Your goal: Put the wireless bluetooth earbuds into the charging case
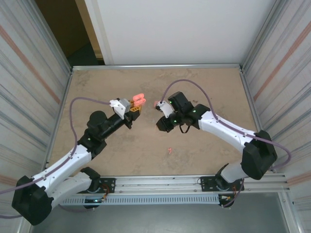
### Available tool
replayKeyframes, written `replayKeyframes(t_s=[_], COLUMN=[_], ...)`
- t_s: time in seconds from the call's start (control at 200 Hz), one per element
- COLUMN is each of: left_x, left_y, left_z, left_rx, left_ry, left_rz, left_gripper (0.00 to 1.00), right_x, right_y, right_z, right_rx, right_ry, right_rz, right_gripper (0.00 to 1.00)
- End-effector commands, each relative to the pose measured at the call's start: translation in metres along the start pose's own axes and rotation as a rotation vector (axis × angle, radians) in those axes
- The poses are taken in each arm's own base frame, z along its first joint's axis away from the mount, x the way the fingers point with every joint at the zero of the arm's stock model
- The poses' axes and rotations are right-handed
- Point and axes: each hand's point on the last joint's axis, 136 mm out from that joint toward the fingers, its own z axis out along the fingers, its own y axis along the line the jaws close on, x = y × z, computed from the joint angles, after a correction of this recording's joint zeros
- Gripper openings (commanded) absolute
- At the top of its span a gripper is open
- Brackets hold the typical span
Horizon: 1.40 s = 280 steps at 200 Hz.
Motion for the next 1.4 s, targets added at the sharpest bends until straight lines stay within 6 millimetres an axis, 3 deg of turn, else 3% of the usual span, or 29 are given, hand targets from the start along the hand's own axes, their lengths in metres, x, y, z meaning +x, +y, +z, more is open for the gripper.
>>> replayKeyframes(t_s=[0.0, 0.376, 0.692, 1.067, 1.398], left_x=[-0.010, 0.001, 0.006, 0.011, 0.015], left_y=[0.005, 0.002, -0.003, -0.006, -0.010], left_z=[0.002, 0.014, 0.020, 0.023, 0.028], left_rx=[-0.014, 0.016, 0.051, 0.075, 0.110], left_ry=[-0.051, -0.037, -0.033, -0.029, -0.026], left_rz=[-0.011, -0.044, -0.056, -0.072, -0.106], left_gripper=[0.00, 0.00, 0.00, 0.00, 0.00], right_x=[-0.016, -0.063, -0.097, -0.127, -0.143], right_y=[-0.003, -0.004, 0.005, 0.020, 0.036], right_z=[-0.023, -0.070, -0.095, -0.112, -0.108], right_rx=[0.044, 0.125, 0.139, 0.104, 0.071], right_ry=[-0.078, -0.313, -0.443, -0.537, -0.564], right_rz=[-0.055, -0.150, -0.212, -0.266, -0.319], right_gripper=[0.17, 0.16, 0.16, 0.16, 0.16])
